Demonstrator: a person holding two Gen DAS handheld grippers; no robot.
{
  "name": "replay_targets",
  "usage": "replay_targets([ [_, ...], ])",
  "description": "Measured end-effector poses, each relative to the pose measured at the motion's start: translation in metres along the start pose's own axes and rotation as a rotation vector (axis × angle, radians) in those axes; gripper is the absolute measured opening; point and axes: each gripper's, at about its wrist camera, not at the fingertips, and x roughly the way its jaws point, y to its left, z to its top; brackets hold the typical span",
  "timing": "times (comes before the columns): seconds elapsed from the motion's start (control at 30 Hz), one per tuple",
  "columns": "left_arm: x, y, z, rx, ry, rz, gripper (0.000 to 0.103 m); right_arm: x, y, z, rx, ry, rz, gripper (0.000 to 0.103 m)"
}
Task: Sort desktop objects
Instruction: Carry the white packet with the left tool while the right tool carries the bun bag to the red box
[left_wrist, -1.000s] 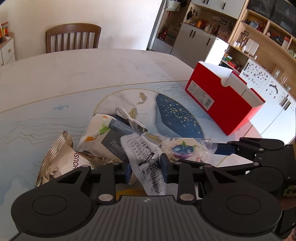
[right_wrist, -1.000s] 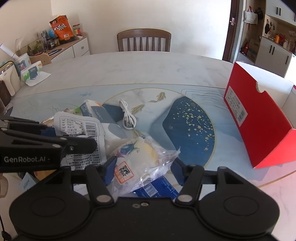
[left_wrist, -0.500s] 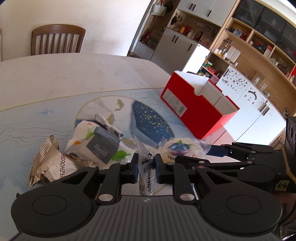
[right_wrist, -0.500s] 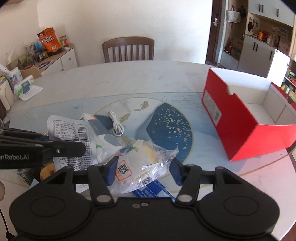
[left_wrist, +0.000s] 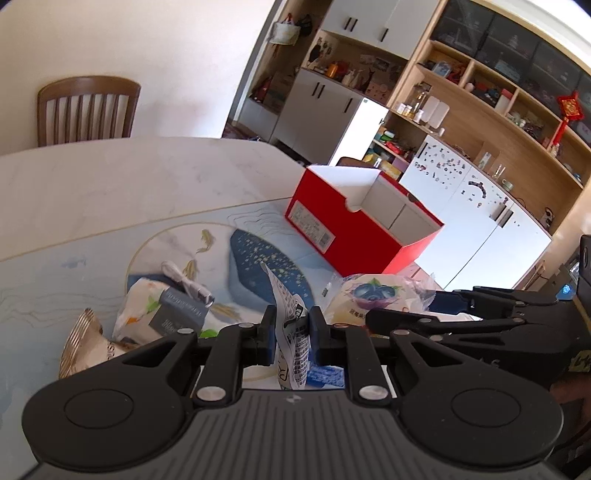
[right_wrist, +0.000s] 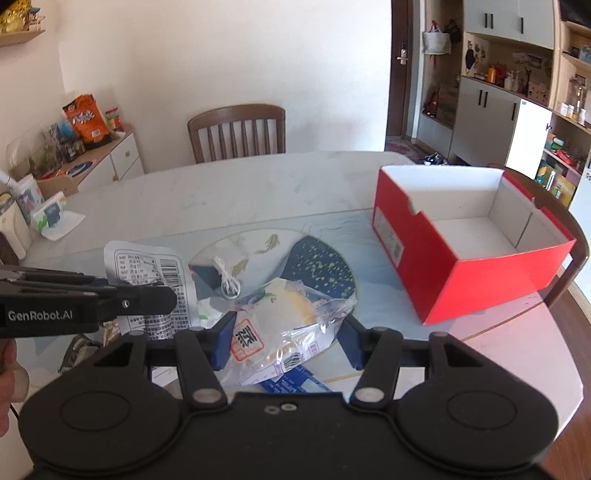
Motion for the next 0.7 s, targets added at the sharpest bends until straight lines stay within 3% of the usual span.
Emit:
replay_targets([
  [0.33,0.007,-0.034,0.022,0.029,-0.032,-0.037,0.016,-0.027,-0.045,0.017,0.049,-0.037,-0.020,0.057],
  [0.7,0.050,-0.102,0.055,0.049,-0.064,-0.033,0.016,-0.033,-0.121,0.035,0.037,-0.065,0.010,0.057],
])
